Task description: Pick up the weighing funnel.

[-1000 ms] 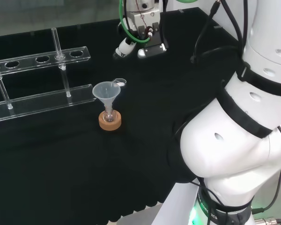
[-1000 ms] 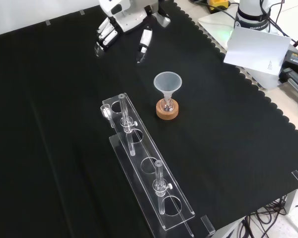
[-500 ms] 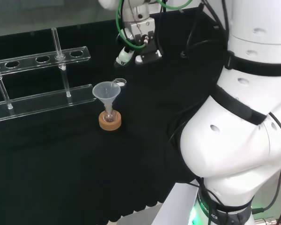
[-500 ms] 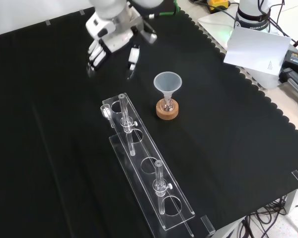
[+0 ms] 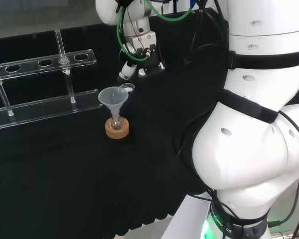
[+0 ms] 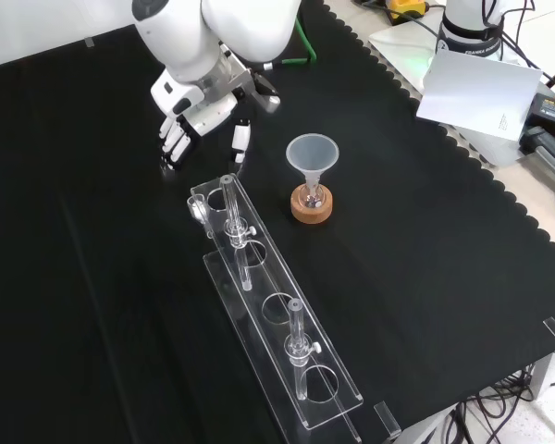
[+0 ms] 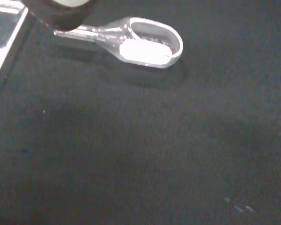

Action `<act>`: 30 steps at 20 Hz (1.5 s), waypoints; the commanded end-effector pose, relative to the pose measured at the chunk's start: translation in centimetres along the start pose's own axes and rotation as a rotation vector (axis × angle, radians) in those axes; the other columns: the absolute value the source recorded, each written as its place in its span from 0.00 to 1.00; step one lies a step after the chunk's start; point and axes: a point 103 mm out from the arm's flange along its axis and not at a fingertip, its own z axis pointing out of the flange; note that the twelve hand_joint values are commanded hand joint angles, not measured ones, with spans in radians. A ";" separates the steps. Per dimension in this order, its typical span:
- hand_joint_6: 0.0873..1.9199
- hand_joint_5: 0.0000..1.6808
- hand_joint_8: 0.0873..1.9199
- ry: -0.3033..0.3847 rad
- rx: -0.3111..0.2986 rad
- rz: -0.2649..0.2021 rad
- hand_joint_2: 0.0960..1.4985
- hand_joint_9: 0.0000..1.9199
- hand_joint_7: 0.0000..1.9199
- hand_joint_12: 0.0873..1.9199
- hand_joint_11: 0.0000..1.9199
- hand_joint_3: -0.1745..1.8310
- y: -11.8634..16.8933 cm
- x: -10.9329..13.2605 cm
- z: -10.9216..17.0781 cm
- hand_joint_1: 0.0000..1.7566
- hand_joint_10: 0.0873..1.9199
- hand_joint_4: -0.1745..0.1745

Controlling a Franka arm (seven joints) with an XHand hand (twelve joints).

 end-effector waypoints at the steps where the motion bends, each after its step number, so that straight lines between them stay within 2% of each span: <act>1: 0.00 0.30 0.33 -0.006 0.020 -0.009 0.55 0.31 0.15 0.66 0.23 0.09 0.9 0.1 1.3 0.47 0.28 0.39; 18: 0.00 0.31 0.32 -0.002 0.073 -0.032 0.53 0.32 0.15 0.65 0.23 0.09 3.9 -0.5 4.7 0.50 0.27 0.41; 30: 0.00 0.35 0.32 0.007 0.080 -0.026 0.53 0.32 0.16 0.65 0.23 0.09 4.7 -0.9 5.4 0.50 0.27 0.47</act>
